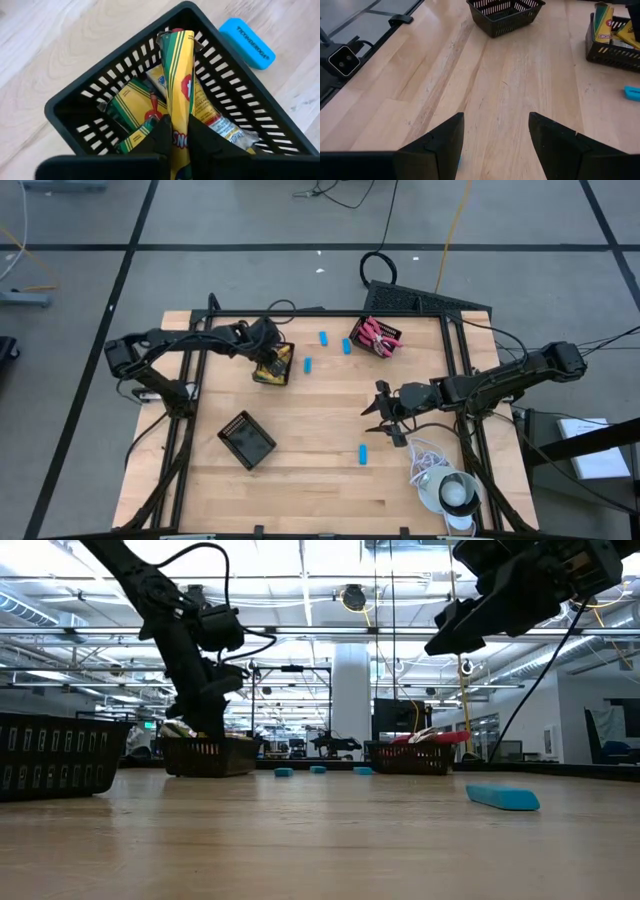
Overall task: Pick & Place School Supplies
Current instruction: Put the yellow crayon box into the middle black bin, then put the blue eraser into the bottom black bin
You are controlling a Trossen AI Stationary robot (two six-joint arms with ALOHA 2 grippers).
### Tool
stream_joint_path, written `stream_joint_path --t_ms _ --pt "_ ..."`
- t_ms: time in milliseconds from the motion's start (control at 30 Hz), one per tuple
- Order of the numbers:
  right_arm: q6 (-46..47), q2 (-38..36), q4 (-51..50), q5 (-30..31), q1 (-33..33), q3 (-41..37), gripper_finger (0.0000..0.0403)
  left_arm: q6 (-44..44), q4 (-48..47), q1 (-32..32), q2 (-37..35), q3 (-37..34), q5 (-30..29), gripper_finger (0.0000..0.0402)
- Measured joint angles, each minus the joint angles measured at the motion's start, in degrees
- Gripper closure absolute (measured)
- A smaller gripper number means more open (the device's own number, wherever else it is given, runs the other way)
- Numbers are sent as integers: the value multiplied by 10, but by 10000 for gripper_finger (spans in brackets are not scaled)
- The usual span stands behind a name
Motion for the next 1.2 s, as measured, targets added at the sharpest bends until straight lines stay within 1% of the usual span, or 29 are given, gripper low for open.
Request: stream_joint_path --t_ms 67,200,367,433,533,733,900,1000,1100,1200 --pt "2 0 3 0 0 0 190 0 2 2 -1 0 3 347" --pt "2 0 4 0 0 0 190 16 -1 6 -8 0 2 289" --pt "2 0 4 0 0 0 190 50 10 8 -8 0 40 240" --pt "2 0 4 0 0 0 190 58 17 8 -8 0 41 227" --pt "2 0 4 0 0 0 190 67 23 9 -8 0 27 215" --pt "2 0 3 2 0 0 190 81 25 23 -29 2 24 203" --pt "-5 0 20 10 0 0 190 81 33 31 -101 3 25 202" --pt "-9 0 47 32 0 0 190 85 42 20 -169 3 22 202" --pt "-10 4 77 33 4 0 190 91 67 -14 -238 3 18 202" --pt "-18 27 115 31 11 0 190 101 95 -67 -302 -12 19 202"
